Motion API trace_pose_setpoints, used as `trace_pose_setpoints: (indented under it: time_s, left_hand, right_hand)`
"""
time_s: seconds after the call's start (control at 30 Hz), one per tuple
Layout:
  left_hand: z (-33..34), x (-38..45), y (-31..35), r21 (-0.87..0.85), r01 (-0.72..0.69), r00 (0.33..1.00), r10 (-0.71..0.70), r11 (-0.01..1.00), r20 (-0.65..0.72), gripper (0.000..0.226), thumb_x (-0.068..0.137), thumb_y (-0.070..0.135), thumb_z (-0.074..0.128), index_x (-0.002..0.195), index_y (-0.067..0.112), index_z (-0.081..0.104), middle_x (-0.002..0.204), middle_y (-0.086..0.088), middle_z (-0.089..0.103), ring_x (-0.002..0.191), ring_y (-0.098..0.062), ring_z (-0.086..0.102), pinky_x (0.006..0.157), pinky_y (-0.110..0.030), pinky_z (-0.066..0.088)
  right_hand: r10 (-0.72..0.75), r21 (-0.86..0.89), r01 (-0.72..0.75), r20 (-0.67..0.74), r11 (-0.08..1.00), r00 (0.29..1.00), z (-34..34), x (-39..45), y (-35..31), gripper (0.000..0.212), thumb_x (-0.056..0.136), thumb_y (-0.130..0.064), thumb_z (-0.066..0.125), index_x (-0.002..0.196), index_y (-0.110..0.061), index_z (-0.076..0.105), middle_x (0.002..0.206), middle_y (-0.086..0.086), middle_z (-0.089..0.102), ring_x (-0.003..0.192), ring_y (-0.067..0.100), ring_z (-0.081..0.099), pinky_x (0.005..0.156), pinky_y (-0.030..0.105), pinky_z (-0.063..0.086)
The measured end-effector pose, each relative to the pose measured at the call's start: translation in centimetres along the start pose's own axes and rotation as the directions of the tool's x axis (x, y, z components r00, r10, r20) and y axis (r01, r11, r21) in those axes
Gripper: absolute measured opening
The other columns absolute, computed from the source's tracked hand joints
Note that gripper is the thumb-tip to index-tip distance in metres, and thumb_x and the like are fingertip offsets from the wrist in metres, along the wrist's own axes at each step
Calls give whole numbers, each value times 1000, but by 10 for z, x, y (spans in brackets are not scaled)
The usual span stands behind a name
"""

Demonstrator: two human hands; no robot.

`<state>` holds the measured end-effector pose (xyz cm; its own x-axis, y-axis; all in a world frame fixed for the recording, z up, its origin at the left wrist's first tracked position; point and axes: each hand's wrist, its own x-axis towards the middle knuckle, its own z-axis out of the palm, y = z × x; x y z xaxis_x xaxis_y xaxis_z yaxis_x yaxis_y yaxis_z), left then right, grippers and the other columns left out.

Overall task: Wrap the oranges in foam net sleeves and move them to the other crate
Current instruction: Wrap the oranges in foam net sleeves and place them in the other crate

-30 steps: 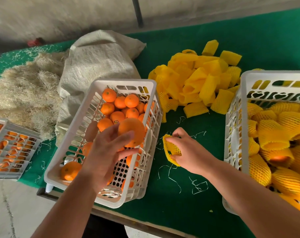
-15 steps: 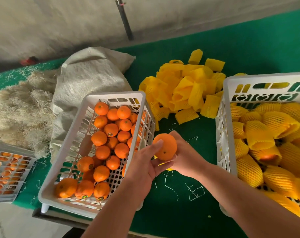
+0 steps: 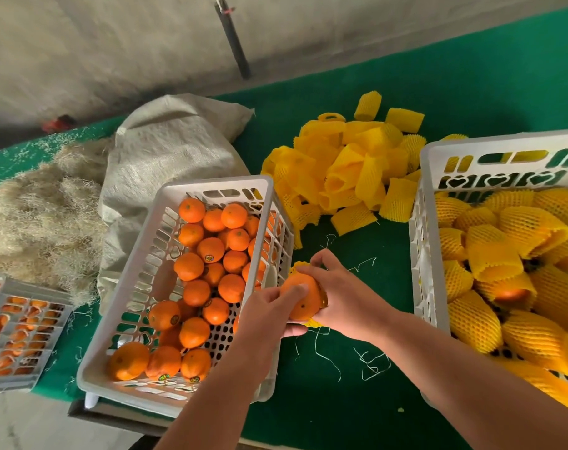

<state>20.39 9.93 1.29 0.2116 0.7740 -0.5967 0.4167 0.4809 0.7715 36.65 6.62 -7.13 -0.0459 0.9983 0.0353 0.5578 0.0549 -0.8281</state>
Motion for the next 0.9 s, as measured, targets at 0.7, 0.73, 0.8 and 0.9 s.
trace_pose_setpoints:
  time_s: [0.7, 0.73, 0.8, 0.9]
  left_hand:
    - [-16, 11, 1, 235, -33, 993, 59, 971, -104, 48, 67, 57, 78, 98, 20, 75, 92, -5, 74, 68, -11, 75, 64, -32, 63]
    - [-16, 11, 0, 287, -39, 988, 80, 957, -130, 52, 66, 60, 76, 98, 19, 74, 90, -4, 75, 66, -12, 75, 67, -36, 65]
    - [-17, 12, -1, 355, -48, 983, 108, 934, -151, 57, 66, 64, 76, 99, 17, 73, 87, -5, 75, 64, -14, 75, 71, -42, 66]
    - [-15, 12, -2, 441, -66, 973, 155, 895, -169, 55, 69, 66, 78, 93, 17, 72, 78, -3, 75, 59, -13, 74, 67, -42, 66]
  right_hand:
    - [-37, -20, 36, -33, 999, 999, -7, -6, 0, 66, 85, -22, 84, 143, -32, 53, 129, -15, 32, 85, 9, 64, 74, 7, 49]
    - [-41, -31, 40, -30, 999, 999, -6, -6, 0, 66, 86, -19, 83, 143, -31, 53, 128, -15, 32, 78, 6, 63, 71, 6, 48]
    - [-43, -64, 42, -26, 997, 999, -3, -7, -1, 66, 86, -15, 81, 144, -31, 51, 129, -14, 32, 66, 0, 57, 67, 5, 45]
    - [-47, -101, 43, -34, 994, 998, -1, -8, -2, 68, 87, -12, 80, 143, -34, 49, 131, -12, 33, 60, -1, 54, 62, 3, 44]
